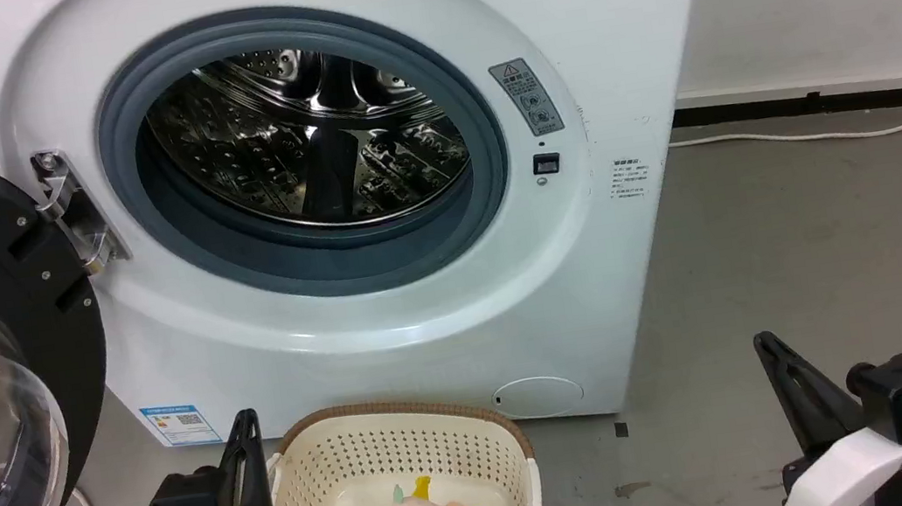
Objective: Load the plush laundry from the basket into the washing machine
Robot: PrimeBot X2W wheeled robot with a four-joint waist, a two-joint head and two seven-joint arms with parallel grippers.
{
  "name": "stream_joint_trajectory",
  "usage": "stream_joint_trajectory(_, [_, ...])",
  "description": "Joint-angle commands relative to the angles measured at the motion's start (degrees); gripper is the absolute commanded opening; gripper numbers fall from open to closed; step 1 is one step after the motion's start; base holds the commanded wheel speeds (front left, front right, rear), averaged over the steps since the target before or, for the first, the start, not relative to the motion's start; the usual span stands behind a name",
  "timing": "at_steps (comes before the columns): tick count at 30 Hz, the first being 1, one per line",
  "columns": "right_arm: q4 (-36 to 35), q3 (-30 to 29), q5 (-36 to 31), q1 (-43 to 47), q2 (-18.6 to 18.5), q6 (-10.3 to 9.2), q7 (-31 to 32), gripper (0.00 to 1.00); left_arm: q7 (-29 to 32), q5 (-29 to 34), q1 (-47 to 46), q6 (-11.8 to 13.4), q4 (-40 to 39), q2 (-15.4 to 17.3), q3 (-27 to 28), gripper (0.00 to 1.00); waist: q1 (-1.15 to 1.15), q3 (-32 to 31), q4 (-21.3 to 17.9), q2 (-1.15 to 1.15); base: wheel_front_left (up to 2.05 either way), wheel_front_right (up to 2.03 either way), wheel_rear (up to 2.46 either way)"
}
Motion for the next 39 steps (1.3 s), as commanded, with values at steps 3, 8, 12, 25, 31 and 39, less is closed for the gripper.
stream_joint_trajectory(3, [-0.2,-0.1,-0.4,-0.7,0.0,-0.05,0.0,0.0,0.0,0.1,-0.9,-0.2,-0.2,0.0,0.1,0.0,0.0,0.0,0.0,0.0,0.0,0.0,0.0])
stream_joint_trajectory(8, [-0.2,-0.1,-0.4,-0.7,0.0,-0.05,0.0,0.0,0.0,0.1,-0.9,-0.2,-0.2,0.0,0.1,0.0,0.0,0.0,0.0,0.0,0.0,0.0,0.0])
stream_joint_trajectory(12, [-0.2,-0.1,-0.4,-0.7,0.0,-0.05,0.0,0.0,0.0,0.1,-0.9,-0.2,-0.2,0.0,0.1,0.0,0.0,0.0,0.0,0.0,0.0,0.0,0.0])
stream_joint_trajectory(25, [-0.2,-0.1,-0.4,-0.7,0.0,-0.05,0.0,0.0,0.0,0.1,-0.9,-0.2,-0.2,0.0,0.1,0.0,0.0,0.0,0.0,0.0,0.0,0.0,0.0])
stream_joint_trajectory(31, [-0.2,-0.1,-0.4,-0.7,0.0,-0.05,0.0,0.0,0.0,0.1,-0.9,-0.2,-0.2,0.0,0.1,0.0,0.0,0.0,0.0,0.0,0.0,0.0,0.0])
stream_joint_trajectory(39, [0.0,0.1,0.1,0.0,0.0,0.0,0.0,1.0,0.0,0.0,0.0,0.1,0.0,0.0,-0.1,1.0,0.0,0.0,0.0,0.0,0.0,0.0,0.0])
